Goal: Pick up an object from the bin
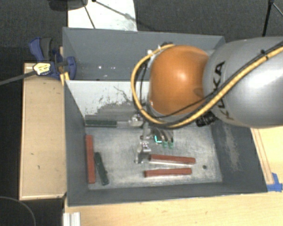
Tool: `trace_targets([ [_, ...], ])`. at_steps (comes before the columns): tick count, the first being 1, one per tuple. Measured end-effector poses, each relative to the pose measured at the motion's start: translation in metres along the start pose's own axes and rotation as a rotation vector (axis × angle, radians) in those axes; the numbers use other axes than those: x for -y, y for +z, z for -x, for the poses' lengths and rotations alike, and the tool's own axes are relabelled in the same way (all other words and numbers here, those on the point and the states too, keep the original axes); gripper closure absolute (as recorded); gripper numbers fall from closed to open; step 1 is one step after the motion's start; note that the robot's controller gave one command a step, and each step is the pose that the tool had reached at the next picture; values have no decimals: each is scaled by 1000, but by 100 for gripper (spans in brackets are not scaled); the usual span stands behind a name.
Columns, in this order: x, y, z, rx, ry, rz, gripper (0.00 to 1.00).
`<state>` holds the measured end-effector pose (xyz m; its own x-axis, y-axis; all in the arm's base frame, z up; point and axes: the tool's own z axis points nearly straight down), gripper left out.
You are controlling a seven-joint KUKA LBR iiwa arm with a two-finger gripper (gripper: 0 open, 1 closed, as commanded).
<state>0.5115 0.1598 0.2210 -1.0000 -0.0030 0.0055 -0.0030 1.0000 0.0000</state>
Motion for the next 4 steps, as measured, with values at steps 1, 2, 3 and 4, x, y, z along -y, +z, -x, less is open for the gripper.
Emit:
trace_targets([
  [1,1,-4,2,8,4,1,0],
  [2,31,26,18,12,5,3,0],
  [3,62,77,14,10,-77,0,0],
  [4,82,134,11,6,-163,0,100],
])
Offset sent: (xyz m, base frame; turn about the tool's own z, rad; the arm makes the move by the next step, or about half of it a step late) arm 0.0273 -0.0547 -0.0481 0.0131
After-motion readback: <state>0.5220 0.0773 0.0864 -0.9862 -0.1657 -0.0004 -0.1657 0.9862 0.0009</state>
